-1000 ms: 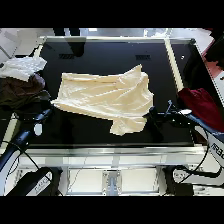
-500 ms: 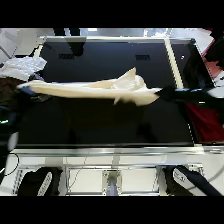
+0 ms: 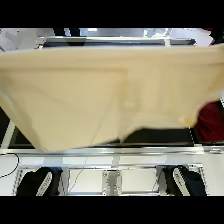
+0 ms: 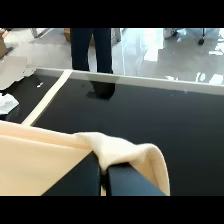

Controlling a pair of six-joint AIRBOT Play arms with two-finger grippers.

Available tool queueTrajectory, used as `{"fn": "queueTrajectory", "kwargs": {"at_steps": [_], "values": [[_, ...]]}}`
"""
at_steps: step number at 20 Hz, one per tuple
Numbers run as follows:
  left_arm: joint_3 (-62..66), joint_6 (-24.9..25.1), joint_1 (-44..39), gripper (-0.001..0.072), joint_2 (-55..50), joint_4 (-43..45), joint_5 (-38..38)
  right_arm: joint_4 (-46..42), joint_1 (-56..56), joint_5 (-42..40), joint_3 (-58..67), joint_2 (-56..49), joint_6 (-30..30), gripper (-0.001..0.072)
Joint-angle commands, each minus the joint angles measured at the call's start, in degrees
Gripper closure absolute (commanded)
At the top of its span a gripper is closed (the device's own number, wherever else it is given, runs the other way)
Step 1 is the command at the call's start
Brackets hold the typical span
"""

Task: Fold the shirts.

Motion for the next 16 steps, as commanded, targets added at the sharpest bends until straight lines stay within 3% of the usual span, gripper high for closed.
{"fn": "queueTrajectory", "kwargs": {"at_steps": [1, 4, 6, 10, 13, 16], "values": [[9.01, 7.63, -0.33, 0.0696, -13.60, -3.76, -5.64, -0.55, -0.15, 7.58, 3.08, -8.48, 1.62, 0.0702], [8.98, 7.58, -3.21, 0.0696, -24.87, -4.07, -9.38, 2.23, 2.25, 7.96, -1.55, -21.00, -0.55, 0.0701], [8.96, 7.58, -5.53, 0.0696, -32.52, -3.41, -7.93, 2.12, 6.08, 5.25, -2.54, -29.73, -3.43, 0.0701], [8.98, 7.02, -7.10, 0.0696, -47.58, 0.87, -1.55, -1.07, 11.91, -10.19, -2.51, -46.31, -5.51, 0.0701], [9.03, -0.04, -7.02, 0.0696, -55.52, 6.73, 3.54, -1.88, 12.13, -18.64, -2.49, -55.95, -3.80, 0.0701], [9.05, -0.72, -7.02, 0.0696, -58.34, 8.48, 6.54, -2.10, 12.15, -24.96, -2.45, -59.52, -3.52, 0.0701]]}}
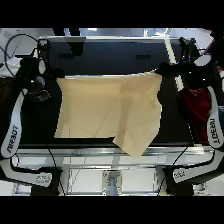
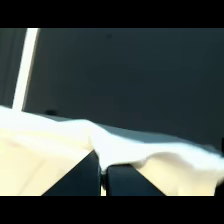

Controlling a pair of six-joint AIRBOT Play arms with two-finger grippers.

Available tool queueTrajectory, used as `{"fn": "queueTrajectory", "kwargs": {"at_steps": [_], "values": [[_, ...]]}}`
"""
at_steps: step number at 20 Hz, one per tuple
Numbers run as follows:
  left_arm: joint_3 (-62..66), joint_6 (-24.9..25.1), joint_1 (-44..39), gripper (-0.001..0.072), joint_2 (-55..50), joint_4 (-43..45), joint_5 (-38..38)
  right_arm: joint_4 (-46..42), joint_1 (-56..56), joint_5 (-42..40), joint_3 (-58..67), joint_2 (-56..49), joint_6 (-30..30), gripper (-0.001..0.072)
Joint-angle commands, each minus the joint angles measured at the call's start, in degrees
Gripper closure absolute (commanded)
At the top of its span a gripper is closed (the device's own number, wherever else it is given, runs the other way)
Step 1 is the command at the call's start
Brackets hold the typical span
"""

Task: Fold the shirts.

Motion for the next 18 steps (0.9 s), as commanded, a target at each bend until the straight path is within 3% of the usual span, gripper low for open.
{"fn": "queueTrajectory", "kwargs": {"at_steps": [1, 3, 6, 9, 13, 17, 18], "values": [[0.11, -2.51, 0.04, 0.0696, -4.42, 3.63, 3.63, -1.44, 0.44, -8.72, 0.28, -5.20, 0.50, 0.0701], [0.11, -2.40, 0.20, 0.0696, -3.87, 3.54, 1.05, -2.64, 0.15, -2.10, 2.40, -5.09, 0.44, 0.0701], [-0.02, 1.90, -0.22, 0.0696, -3.80, 3.37, -8.98, -7.41, 0.90, 14.03, 2.95, -4.98, -0.46, 0.0701], [-0.09, 4.11, -0.15, 0.0696, -3.78, 3.30, -17.29, -12.85, 1.64, 22.71, 1.31, -4.98, -0.50, 0.0701], [-4.31, 8.59, -0.17, 0.0696, -3.87, -1.29, -20.52, -13.60, 1.64, 22.36, -1.36, -4.98, -0.37, 0.0700], [-6.80, 8.70, -0.15, 0.0696, -5.88, -2.89, -20.74, -13.55, 1.64, 21.38, -6.34, -5.05, -0.37, 0.0697], [-6.80, 8.70, -0.17, 0.0666, -6.10, -2.93, -20.72, -13.60, 1.62, 20.48, -7.67, -5.05, -0.39, 0.0691]]}}
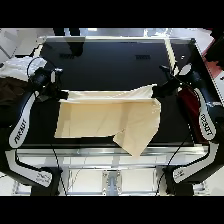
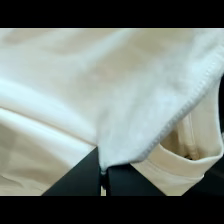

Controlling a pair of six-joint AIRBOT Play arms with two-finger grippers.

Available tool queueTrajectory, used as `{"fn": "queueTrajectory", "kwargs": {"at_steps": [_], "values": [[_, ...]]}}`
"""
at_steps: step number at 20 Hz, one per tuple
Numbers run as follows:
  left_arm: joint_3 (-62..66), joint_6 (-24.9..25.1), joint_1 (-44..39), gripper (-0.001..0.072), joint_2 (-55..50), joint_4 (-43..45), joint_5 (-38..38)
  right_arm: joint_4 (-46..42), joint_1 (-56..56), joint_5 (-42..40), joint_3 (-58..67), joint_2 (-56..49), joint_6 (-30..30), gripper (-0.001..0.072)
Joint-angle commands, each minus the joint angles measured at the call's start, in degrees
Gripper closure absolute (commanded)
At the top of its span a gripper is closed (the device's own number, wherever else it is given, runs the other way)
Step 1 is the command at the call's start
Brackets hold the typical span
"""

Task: Fold the shirts.

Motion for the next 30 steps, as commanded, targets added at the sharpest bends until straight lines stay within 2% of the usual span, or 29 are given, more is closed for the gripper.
{"fn": "queueTrajectory", "kwargs": {"at_steps": [1, 2, 3, 6, 10, 11, 12, 15, 18, 19, 20, 26, 30], "values": [[-1.11, 0.87, -0.11, 0.0363, -0.94, -2.03, -1.09, -0.37, 0.04, -1.84, -3.93, -0.04, 0.00, 0.0551], [-1.11, 0.61, -0.11, 0.0017, -0.85, -2.97, -1.11, 0.02, 0.04, -2.69, -4.13, -0.04, 0.00, 0.0281], [-1.11, 0.63, -0.11, -0.0001, -0.72, -3.39, -1.29, 0.81, 0.04, -3.30, -4.07, -0.02, 0.07, 0.0202], [-1.11, 0.66, 0.13, 0.0000, 1.84, -3.28, -0.87, 1.07, -0.11, 2.16, -2.01, 0.37, 1.14, 0.0202], [-1.11, -0.39, 2.08, 0.0001, 14.51, -3.41, 3.48, -10.84, -3.48, 11.63, -0.74, 8.79, 2.58, 0.0202], [-1.16, -1.81, 2.51, 0.0001, 17.88, -3.45, 4.26, -9.92, -5.09, 15.37, -2.43, 11.52, 2.58, 0.0202], [-1.51, -3.26, 2.95, 0.0002, 21.24, -4.26, 4.42, -7.32, -6.64, 15.43, -6.08, 14.60, 2.27, 0.0202], [-6.51, -3.58, 3.54, 0.0002, 28.96, -8.15, 5.81, -2.19, -8.98, 7.87, -27.04, 25.20, 3.69, 0.0203], [-12.55, -3.67, 3.43, 0.0002, 31.50, -13.57, 7.17, 7.34, -6.43, 8.33, -46.99, 30.47, 6.01, 0.0216], [-13.84, -3.67, 3.45, 0.0002, 31.41, -15.43, 7.45, 9.62, -4.66, 7.41, -51.76, 31.39, 6.01, 0.0290], [-15.13, -3.67, 3.43, 0.0002, 31.39, -17.03, 8.15, 10.47, -2.78, 5.99, -55.08, 31.87, 6.08, 0.0330], [-16.70, -3.65, 3.45, 0.0003, 31.43, -18.82, 8.46, 11.43, 9.11, -4.28, -60.74, 31.93, 12.87, 0.0315], [-16.70, -3.61, 3.45, 0.0003, 31.43, -18.80, 8.46, 11.67, 14.43, -16.68, -60.74, 31.93, 18.18, 0.0314]]}}
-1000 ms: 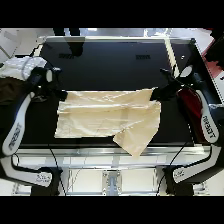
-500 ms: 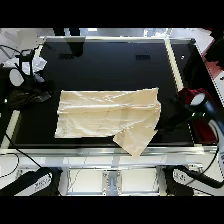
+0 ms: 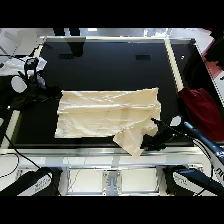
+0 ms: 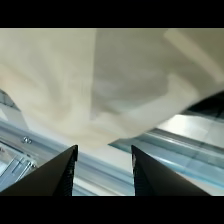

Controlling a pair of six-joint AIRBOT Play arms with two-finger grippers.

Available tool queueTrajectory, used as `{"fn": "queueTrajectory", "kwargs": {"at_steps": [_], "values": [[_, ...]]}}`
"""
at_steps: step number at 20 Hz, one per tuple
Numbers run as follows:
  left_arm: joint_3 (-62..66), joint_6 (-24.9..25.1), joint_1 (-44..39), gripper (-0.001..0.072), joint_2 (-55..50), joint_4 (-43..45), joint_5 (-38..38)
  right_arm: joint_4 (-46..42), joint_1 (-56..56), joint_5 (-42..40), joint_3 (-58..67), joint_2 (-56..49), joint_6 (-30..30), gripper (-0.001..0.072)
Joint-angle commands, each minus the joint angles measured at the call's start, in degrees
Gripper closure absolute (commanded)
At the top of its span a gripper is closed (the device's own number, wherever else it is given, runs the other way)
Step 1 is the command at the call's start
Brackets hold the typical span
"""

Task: Fold the shirts.

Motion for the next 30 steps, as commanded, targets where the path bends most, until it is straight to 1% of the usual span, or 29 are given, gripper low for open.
{"fn": "queueTrajectory", "kwargs": {"at_steps": [1, 4, 5, 6, 7, 9, 10, 11, 12, 13, 14, 15, 16, 17, 19, 20, 21, 23, 28, 30], "values": [[-0.24, 0.26, 0.04, 0.0003, 0.09, -0.48, 0.09, 0.68, 3.76, -9.38, -0.85, 0.15, 4.81, 0.0314], [-0.24, 0.28, 0.07, 0.0003, 0.09, -0.46, 0.11, 0.55, 3.76, -9.62, -0.87, 0.15, 6.34, 0.0316], [-0.24, 0.28, 0.07, 0.0003, 0.09, -0.46, 0.11, 0.76, 3.78, -9.60, -0.87, 0.15, 6.49, 0.0327], [-0.24, 0.28, 0.07, 0.0003, 0.09, -0.46, 0.11, 1.20, 3.76, -9.73, -0.85, 0.15, 6.43, 0.0431], [-0.24, 0.28, 0.07, 0.0003, 0.09, -0.46, 0.13, 1.81, 3.76, -10.14, -0.85, 0.15, 6.10, 0.0684], [-0.26, -0.04, 0.26, 0.0004, 0.24, -0.44, 0.09, 2.51, 3.76, -9.25, -0.48, 0.17, 4.92, 0.0697], [-0.50, -2.10, 0.85, 0.0004, 0.72, -0.39, -0.26, 2.58, 3.76, -8.39, -0.24, 0.39, 4.87, 0.0696], [-1.66, -6.10, 2.16, 0.0007, 1.97, 0.72, 0.28, 2.40, 3.76, -7.96, -0.20, 0.72, 4.81, 0.0697], [-3.93, -11.47, 4.07, 0.0046, 3.78, 1.84, 1.33, 2.34, 3.76, -7.96, -0.20, 1.16, 4.57, 0.0697], [-7.58, -17.09, 6.73, 0.0174, 6.27, 2.10, 2.32, 2.40, 3.76, -8.02, -0.17, 1.57, 4.11, 0.0697], [-12.20, -21.94, 9.55, 0.0271, 9.05, 2.01, 2.43, 2.38, 3.76, -8.02, -0.09, 1.95, 3.76, 0.0697], [-17.11, -24.61, 11.93, 0.0283, 11.65, 1.25, 2.29, 2.62, 3.76, -8.00, 0.04, 2.32, 3.52, 0.0697], [-22.45, -26.27, 14.05, 0.0282, 14.25, -0.50, 1.75, 2.97, 3.76, -8.20, 0.09, 2.73, 3.32, 0.0696], [-28.46, -28.06, 16.24, 0.0282, 16.74, -3.58, 1.64, 3.02, 3.76, -8.50, 0.09, 3.17, 3.32, 0.0697], [-39.19, -28.55, 19.82, 0.0282, 19.78, -10.86, 2.47, 3.19, 3.76, -8.96, 0.09, 3.98, 2.71, 0.0696], [-43.89, -28.55, 21.18, 0.0283, 20.33, -15.26, 4.07, 3.48, 3.76, -9.07, 0.09, 4.33, 2.32, 0.0697], [-47.45, -28.50, 22.03, 0.0282, 20.31, -18.99, 5.97, 3.65, 3.76, -9.03, 0.09, 4.70, 2.32, 0.0696], [-52.41, -28.50, 22.18, 0.0281, 20.28, -23.74, 9.99, 4.37, 3.76, -8.98, 0.09, 5.68, 2.29, 0.0697], [-53.64, -27.89, 22.18, 0.0281, 20.26, -24.87, 17.42, 4.98, 3.76, -9.03, 0.09, 8.63, 2.29, 0.0697], [-53.64, -26.77, 22.18, 0.0281, 20.15, -24.87, 18.32, 4.96, 3.76, -9.05, 0.09, 9.70, 2.32, 0.0697]]}}
